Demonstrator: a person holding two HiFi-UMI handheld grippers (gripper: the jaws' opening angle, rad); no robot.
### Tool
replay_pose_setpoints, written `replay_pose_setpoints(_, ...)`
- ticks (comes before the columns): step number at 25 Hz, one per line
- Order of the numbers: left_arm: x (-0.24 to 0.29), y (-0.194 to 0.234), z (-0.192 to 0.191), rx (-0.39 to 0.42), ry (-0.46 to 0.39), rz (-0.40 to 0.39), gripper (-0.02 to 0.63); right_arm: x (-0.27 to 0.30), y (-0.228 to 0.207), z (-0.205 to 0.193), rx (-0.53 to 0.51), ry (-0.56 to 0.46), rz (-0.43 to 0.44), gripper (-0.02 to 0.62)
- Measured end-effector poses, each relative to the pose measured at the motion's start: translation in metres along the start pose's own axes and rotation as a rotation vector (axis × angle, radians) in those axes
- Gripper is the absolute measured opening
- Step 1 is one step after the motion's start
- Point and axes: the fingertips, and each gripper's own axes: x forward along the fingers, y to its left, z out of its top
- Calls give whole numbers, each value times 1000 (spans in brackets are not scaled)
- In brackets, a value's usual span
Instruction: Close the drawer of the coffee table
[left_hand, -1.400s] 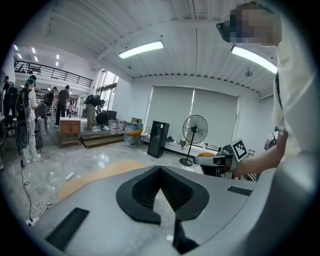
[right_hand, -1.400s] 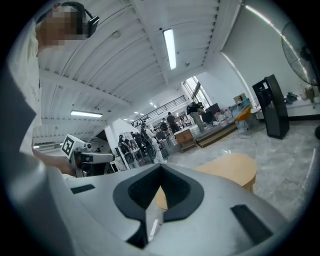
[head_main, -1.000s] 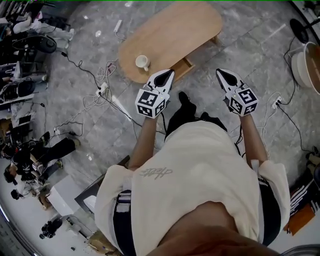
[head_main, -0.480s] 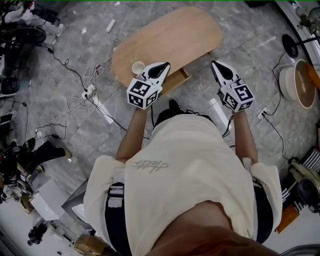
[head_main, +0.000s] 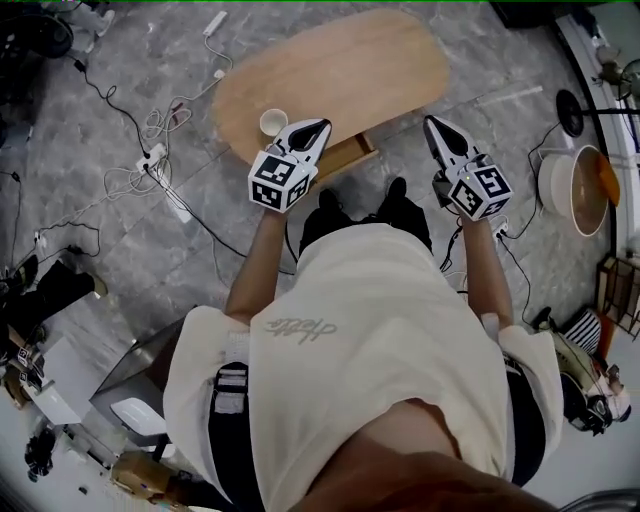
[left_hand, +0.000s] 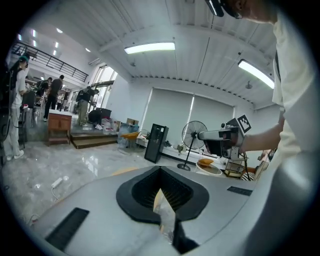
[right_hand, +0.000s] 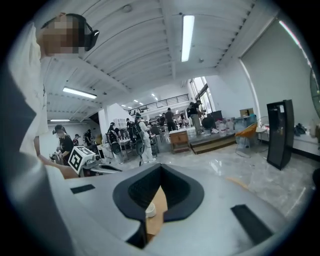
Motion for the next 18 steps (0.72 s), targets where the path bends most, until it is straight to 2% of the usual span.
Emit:
replay_pose_setpoints(5, -18, 37, -13, -52, -14, 96, 3, 49, 7, 13, -69, 40, 86, -5)
replay_pose_setpoints(10, -29, 62, -18, -93, -10, 216, 3, 92, 8, 18, -84, 62, 208, -5)
replay_pose_setpoints(18, 2, 68, 19, -119, -33, 359, 3, 152, -27, 27, -37, 60, 385, -5)
